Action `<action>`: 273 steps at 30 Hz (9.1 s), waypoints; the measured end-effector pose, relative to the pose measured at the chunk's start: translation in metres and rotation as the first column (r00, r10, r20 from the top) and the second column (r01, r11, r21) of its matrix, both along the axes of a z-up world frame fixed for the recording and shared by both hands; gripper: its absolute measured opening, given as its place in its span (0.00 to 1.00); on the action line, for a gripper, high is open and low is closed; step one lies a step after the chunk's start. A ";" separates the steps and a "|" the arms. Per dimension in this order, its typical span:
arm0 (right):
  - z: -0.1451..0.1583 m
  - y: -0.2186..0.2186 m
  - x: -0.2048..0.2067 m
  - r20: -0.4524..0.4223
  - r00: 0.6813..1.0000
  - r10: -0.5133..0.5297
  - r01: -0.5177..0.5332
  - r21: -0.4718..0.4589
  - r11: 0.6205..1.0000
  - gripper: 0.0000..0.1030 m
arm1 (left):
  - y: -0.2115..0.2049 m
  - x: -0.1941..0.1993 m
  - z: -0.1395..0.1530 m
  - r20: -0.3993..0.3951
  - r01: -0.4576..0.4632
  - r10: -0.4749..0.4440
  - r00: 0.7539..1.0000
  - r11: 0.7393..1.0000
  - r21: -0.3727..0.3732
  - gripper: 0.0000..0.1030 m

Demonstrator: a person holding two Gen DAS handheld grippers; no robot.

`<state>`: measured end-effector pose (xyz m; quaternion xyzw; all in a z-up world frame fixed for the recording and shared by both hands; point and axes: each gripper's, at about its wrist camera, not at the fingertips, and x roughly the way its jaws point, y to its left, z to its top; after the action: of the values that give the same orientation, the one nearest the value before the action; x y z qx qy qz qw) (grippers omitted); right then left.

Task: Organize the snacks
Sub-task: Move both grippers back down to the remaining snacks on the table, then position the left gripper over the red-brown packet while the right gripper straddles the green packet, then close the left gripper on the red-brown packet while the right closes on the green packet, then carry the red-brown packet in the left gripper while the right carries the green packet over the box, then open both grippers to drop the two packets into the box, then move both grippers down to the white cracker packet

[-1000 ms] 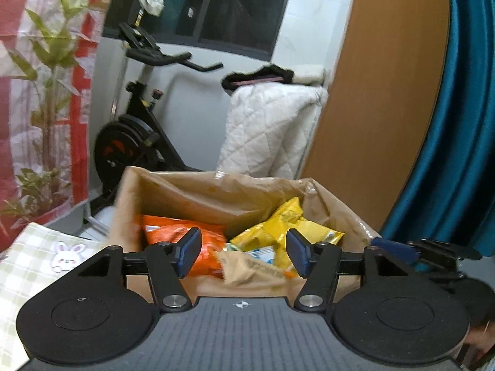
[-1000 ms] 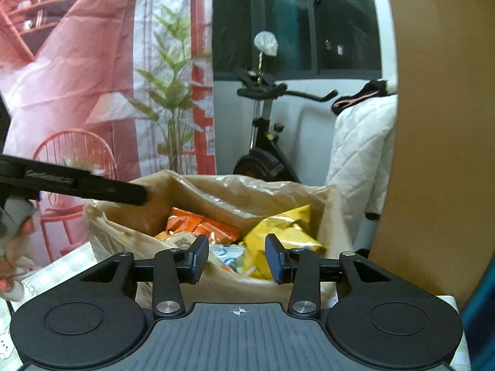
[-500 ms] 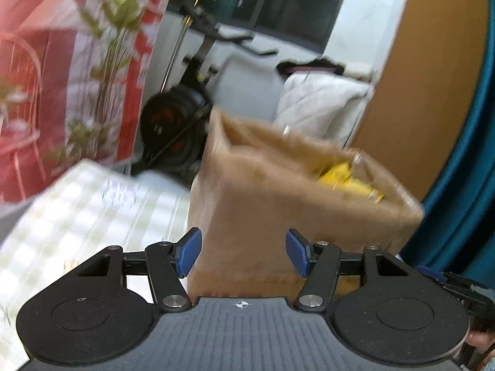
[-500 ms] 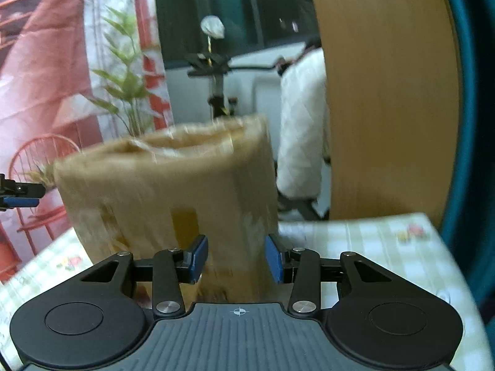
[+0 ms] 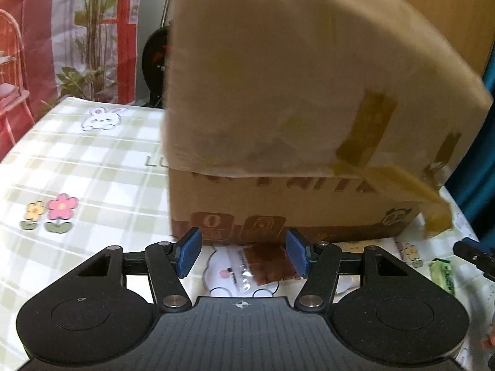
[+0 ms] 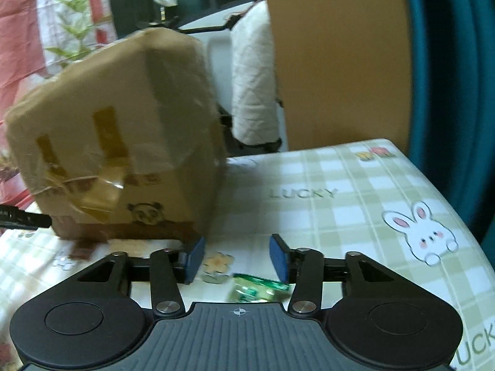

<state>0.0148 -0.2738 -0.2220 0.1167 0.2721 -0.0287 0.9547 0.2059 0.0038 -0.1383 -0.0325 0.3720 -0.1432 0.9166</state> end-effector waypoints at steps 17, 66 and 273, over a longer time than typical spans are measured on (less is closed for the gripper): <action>-0.023 0.009 0.005 -0.018 0.998 0.059 -0.060 -0.064 0.996 0.50 | -0.031 0.014 -0.034 -0.052 -0.004 0.011 0.999 0.992 0.123 0.83; -0.026 0.020 0.008 -0.046 0.995 0.094 -0.099 -0.119 0.988 0.54 | 0.017 -0.024 -0.020 -0.029 0.030 -0.029 0.999 0.999 0.031 0.32; -0.008 0.104 0.082 -0.288 0.848 0.445 -0.499 -0.154 0.853 0.49 | -0.042 0.009 -0.055 -0.140 0.222 -0.247 0.959 0.959 -0.176 0.58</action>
<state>0.0969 -0.1701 -0.2301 -0.0662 0.4016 0.1639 0.8986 0.2144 -0.0382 -0.1936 -0.0721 0.4331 -0.2771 0.8546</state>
